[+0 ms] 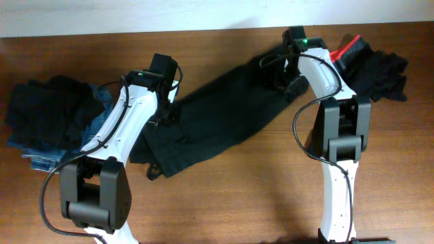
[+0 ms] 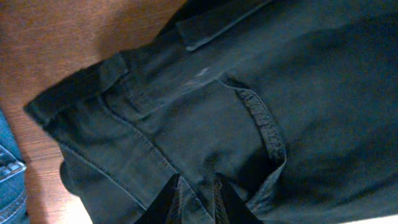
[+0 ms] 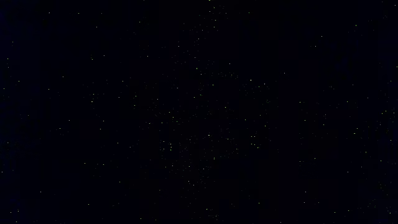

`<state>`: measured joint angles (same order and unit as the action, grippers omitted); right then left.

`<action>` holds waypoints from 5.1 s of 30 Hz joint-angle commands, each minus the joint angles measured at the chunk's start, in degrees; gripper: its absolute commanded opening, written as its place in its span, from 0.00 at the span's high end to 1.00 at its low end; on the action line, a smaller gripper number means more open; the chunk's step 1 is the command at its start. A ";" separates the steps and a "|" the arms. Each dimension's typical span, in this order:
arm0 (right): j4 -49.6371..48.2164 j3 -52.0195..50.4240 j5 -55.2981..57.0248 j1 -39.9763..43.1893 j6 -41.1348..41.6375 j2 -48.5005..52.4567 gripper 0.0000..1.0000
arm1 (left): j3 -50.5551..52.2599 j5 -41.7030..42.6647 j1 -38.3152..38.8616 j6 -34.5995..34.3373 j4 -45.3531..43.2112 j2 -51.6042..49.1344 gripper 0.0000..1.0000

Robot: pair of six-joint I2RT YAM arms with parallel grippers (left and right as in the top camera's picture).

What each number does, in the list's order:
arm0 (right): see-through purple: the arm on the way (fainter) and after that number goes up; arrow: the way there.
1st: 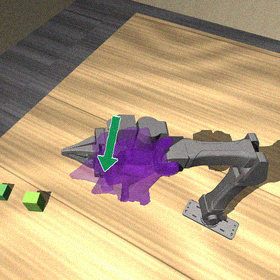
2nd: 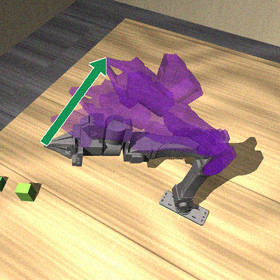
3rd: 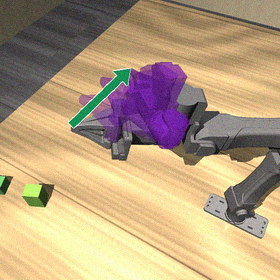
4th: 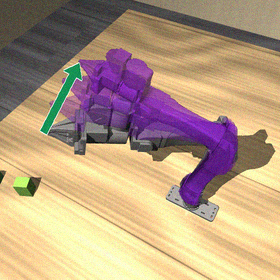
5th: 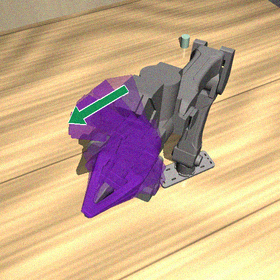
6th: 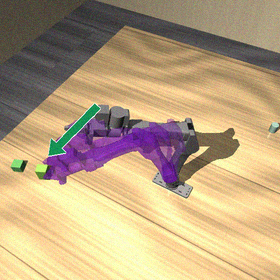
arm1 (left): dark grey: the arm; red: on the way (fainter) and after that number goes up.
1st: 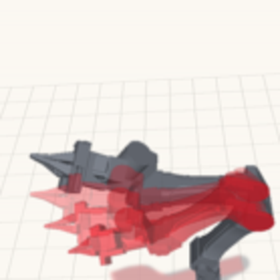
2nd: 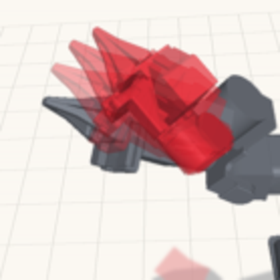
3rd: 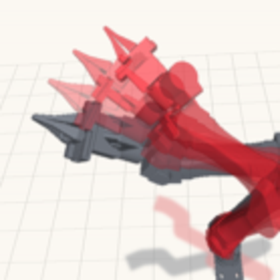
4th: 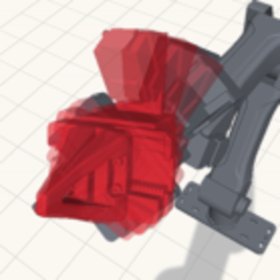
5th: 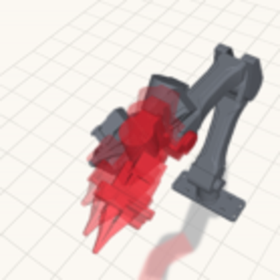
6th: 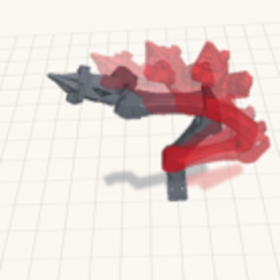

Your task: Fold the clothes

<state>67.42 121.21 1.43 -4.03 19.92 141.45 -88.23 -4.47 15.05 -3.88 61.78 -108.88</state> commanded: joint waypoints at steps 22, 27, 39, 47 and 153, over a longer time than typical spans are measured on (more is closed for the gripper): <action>3.26 -2.91 12.90 -7.15 4.02 -33.99 0.09 | 0.35 -12.87 5.31 -14.21 4.37 22.58 0.79; 3.58 -2.93 10.21 -7.10 1.31 -34.25 0.24 | 8.59 -8.33 5.31 -16.06 0.35 21.57 0.73; 7.39 -3.85 1.51 -5.60 1.55 -26.56 0.96 | 25.05 -8.20 5.31 -13.51 -17.35 9.88 1.00; 6.93 -7.06 -1.07 -5.42 3.06 -15.39 0.96 | 25.20 -6.14 5.31 -12.74 -17.29 3.41 1.00; -16.13 -13.16 -31.08 18.99 -24.98 -5.95 0.01 | 8.50 -7.30 0.26 -12.96 2.08 1.86 1.00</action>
<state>53.87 111.13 -27.35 15.75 -3.22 134.63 -77.32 -12.45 15.51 -16.32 63.02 -106.52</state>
